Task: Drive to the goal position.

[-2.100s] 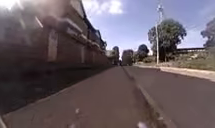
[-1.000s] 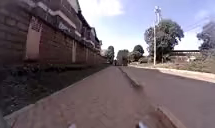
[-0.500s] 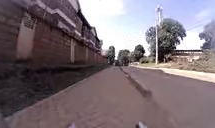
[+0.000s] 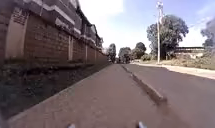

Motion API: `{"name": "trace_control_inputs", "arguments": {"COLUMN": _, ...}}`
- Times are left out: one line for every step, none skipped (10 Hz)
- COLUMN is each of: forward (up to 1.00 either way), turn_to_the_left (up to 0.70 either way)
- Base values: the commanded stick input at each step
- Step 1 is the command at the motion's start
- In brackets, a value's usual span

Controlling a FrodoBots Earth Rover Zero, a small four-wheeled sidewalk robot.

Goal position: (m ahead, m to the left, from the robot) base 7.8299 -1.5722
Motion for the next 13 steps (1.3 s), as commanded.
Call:
{"name": "trace_control_inputs", "arguments": {"forward": 1.00, "turn_to_the_left": -0.40}}
{"name": "trace_control_inputs", "arguments": {"forward": 1.00, "turn_to_the_left": -0.40}}
{"name": "trace_control_inputs", "arguments": {"forward": 1.00, "turn_to_the_left": -0.11}}
{"name": "trace_control_inputs", "arguments": {"forward": 1.00, "turn_to_the_left": 0.00}}
{"name": "trace_control_inputs", "arguments": {"forward": 1.00, "turn_to_the_left": 0.00}}
{"name": "trace_control_inputs", "arguments": {"forward": 1.00, "turn_to_the_left": 0.00}}
{"name": "trace_control_inputs", "arguments": {"forward": 1.00, "turn_to_the_left": 0.00}}
{"name": "trace_control_inputs", "arguments": {"forward": 1.00, "turn_to_the_left": 0.00}}
{"name": "trace_control_inputs", "arguments": {"forward": 1.00, "turn_to_the_left": 0.00}}
{"name": "trace_control_inputs", "arguments": {"forward": 1.00, "turn_to_the_left": 0.00}}
{"name": "trace_control_inputs", "arguments": {"forward": 1.00, "turn_to_the_left": 0.00}}
{"name": "trace_control_inputs", "arguments": {"forward": 1.00, "turn_to_the_left": 0.00}}
{"name": "trace_control_inputs", "arguments": {"forward": 1.00, "turn_to_the_left": 0.00}}
